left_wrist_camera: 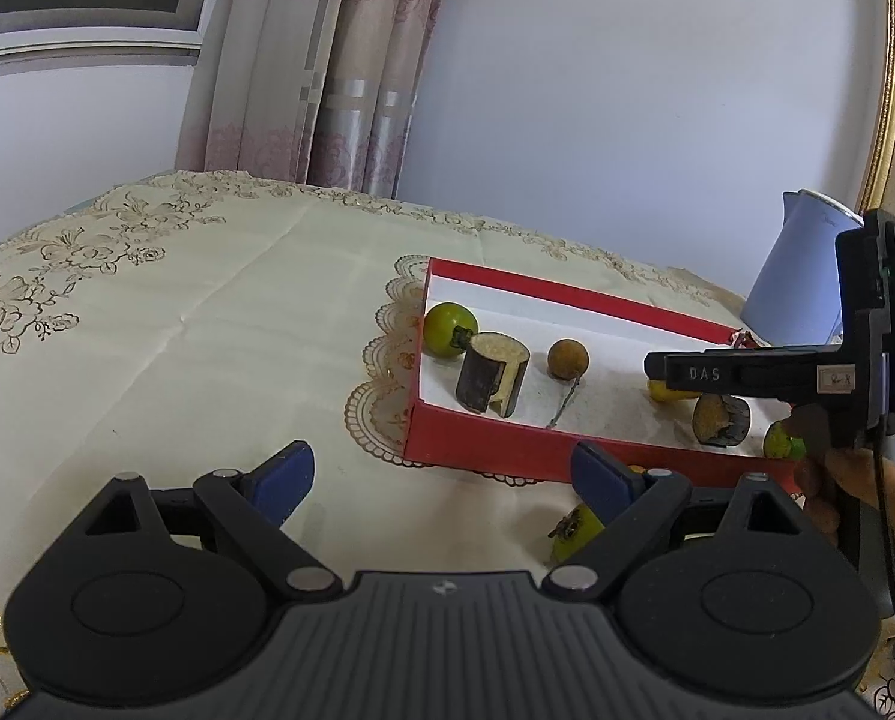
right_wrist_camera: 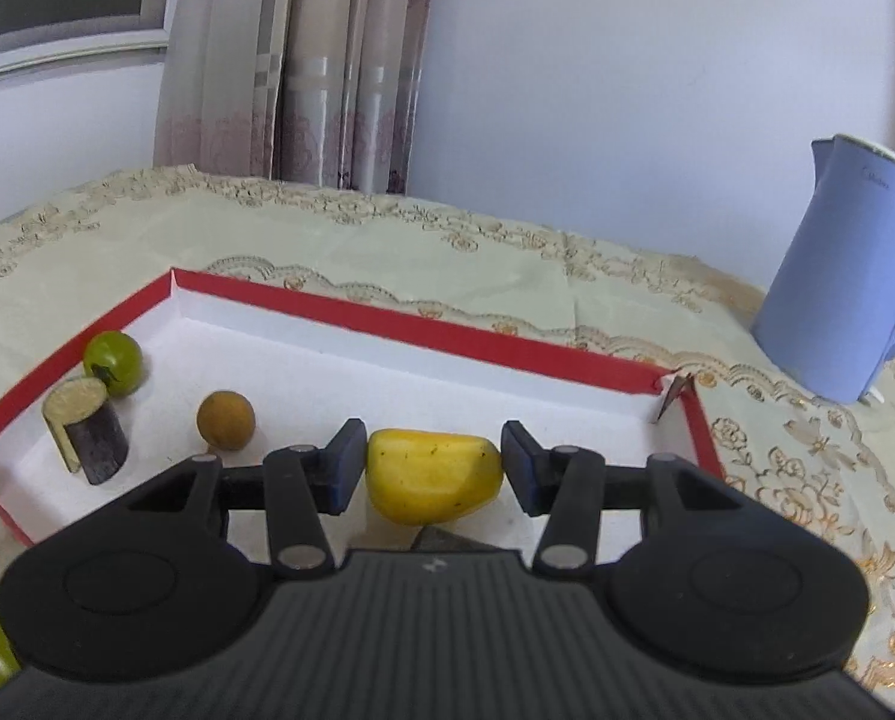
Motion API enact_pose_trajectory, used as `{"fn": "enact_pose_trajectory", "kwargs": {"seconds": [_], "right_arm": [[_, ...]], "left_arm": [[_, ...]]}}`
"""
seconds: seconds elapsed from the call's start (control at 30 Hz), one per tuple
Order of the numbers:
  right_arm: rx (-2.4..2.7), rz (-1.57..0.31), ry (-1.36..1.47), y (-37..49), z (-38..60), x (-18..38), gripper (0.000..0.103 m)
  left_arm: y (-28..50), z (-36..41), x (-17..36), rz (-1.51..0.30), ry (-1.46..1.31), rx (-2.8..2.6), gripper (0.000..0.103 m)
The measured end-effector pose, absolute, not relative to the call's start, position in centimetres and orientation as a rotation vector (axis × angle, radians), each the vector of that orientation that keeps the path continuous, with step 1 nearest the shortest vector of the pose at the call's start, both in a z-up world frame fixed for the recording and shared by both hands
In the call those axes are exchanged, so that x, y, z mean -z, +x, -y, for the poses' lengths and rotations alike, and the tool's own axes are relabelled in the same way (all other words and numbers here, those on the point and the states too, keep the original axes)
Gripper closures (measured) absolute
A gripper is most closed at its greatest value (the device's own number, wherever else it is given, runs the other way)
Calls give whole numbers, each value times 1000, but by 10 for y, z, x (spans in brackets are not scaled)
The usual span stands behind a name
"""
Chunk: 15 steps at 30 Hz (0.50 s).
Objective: Organize fruits
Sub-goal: 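Carry the yellow chunk into the red tray and open the right tool, then reach down and grasp a green tomato beside the tray with the left tool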
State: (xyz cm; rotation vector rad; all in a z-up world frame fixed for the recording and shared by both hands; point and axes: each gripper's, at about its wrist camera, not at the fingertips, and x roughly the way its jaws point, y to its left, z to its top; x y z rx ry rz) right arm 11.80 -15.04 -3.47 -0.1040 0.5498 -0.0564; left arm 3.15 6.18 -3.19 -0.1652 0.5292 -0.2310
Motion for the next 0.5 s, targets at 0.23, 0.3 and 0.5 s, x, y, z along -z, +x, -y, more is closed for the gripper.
{"fn": "enact_pose_trajectory", "kwargs": {"seconds": [0.23,0.3,0.5], "right_arm": [[66,-458,-32,88,161,20,35],[72,-419,7,62,168,14,30],[95,-373,110,-10,187,26,23]], "left_arm": [[33,-62,32,-536,-166,229,10],[32,-61,32,-536,-163,235,10],[25,-54,29,-507,-113,221,10]]}}
